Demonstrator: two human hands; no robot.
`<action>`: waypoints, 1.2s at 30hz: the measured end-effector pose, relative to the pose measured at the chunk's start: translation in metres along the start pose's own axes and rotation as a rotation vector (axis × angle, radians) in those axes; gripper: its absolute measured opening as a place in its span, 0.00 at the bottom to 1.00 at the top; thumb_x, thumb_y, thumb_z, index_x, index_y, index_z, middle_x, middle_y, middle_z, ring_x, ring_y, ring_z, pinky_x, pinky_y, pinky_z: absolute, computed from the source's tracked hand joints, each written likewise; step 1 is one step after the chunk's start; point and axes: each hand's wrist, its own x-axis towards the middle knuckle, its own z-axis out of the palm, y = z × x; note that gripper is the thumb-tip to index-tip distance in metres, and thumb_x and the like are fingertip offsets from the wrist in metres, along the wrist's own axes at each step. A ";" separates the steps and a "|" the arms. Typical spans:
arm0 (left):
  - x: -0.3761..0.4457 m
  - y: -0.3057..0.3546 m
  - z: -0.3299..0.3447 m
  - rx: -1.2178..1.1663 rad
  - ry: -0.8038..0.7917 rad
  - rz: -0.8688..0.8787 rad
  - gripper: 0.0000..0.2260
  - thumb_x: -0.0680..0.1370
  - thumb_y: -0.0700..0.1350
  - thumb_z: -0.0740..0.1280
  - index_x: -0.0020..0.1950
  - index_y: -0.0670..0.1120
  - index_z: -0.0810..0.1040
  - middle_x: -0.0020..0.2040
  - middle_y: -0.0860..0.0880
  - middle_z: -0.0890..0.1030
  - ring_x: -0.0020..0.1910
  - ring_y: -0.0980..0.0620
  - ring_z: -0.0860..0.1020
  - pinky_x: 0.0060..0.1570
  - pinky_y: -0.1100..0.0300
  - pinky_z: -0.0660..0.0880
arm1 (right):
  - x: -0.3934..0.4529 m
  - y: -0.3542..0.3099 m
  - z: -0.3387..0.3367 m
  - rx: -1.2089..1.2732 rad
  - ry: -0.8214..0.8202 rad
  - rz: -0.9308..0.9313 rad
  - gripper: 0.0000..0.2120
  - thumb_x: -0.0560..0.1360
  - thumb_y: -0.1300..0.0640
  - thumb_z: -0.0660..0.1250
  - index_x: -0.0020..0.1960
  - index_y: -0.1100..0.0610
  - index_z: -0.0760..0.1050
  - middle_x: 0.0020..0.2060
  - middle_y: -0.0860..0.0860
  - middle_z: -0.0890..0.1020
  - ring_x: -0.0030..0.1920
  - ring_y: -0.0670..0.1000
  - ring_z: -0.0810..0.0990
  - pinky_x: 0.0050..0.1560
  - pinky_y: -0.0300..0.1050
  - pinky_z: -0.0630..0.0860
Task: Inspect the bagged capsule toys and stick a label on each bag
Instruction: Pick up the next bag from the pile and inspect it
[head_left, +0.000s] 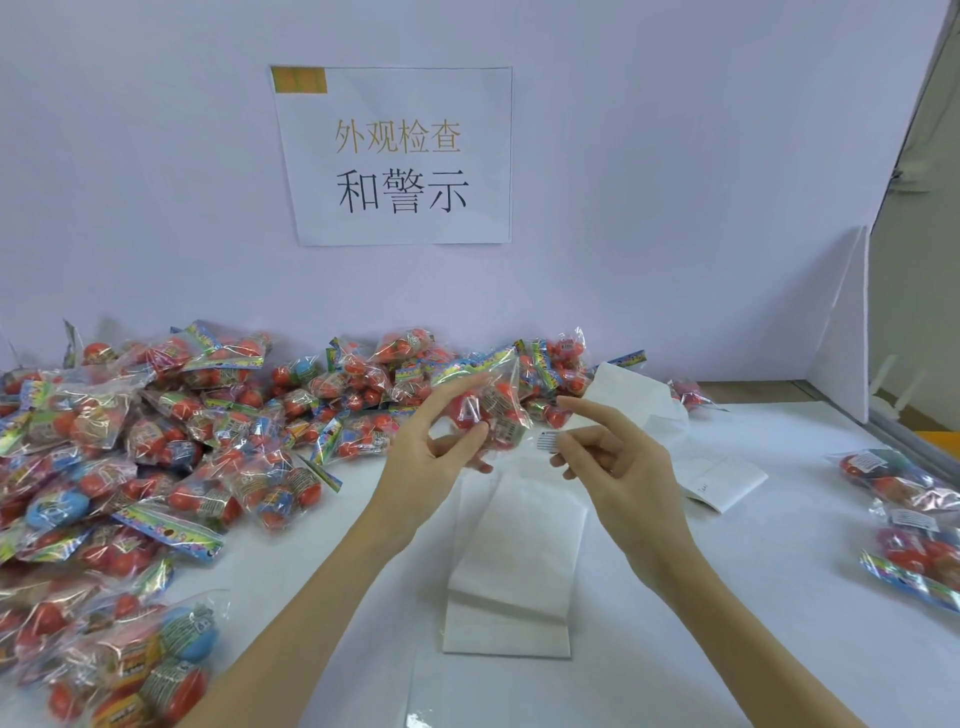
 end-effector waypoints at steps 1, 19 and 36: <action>0.000 0.000 0.001 -0.002 -0.017 -0.006 0.22 0.82 0.35 0.69 0.70 0.58 0.78 0.68 0.59 0.79 0.49 0.44 0.86 0.47 0.54 0.84 | 0.000 0.000 0.001 -0.002 -0.002 0.011 0.16 0.80 0.67 0.70 0.64 0.52 0.81 0.41 0.53 0.87 0.42 0.52 0.86 0.46 0.40 0.80; -0.005 0.001 0.015 -0.122 -0.050 -0.048 0.17 0.85 0.38 0.64 0.71 0.55 0.78 0.68 0.53 0.78 0.45 0.44 0.82 0.48 0.50 0.83 | 0.000 -0.010 -0.001 0.081 0.124 -0.107 0.15 0.81 0.67 0.68 0.65 0.54 0.73 0.41 0.56 0.85 0.41 0.56 0.88 0.46 0.40 0.82; -0.008 0.004 0.017 0.008 -0.104 -0.012 0.20 0.82 0.37 0.68 0.70 0.55 0.76 0.67 0.58 0.79 0.44 0.51 0.81 0.44 0.55 0.80 | -0.005 0.000 0.003 -0.147 0.125 -0.160 0.16 0.79 0.65 0.72 0.63 0.51 0.75 0.40 0.49 0.86 0.44 0.51 0.87 0.51 0.39 0.80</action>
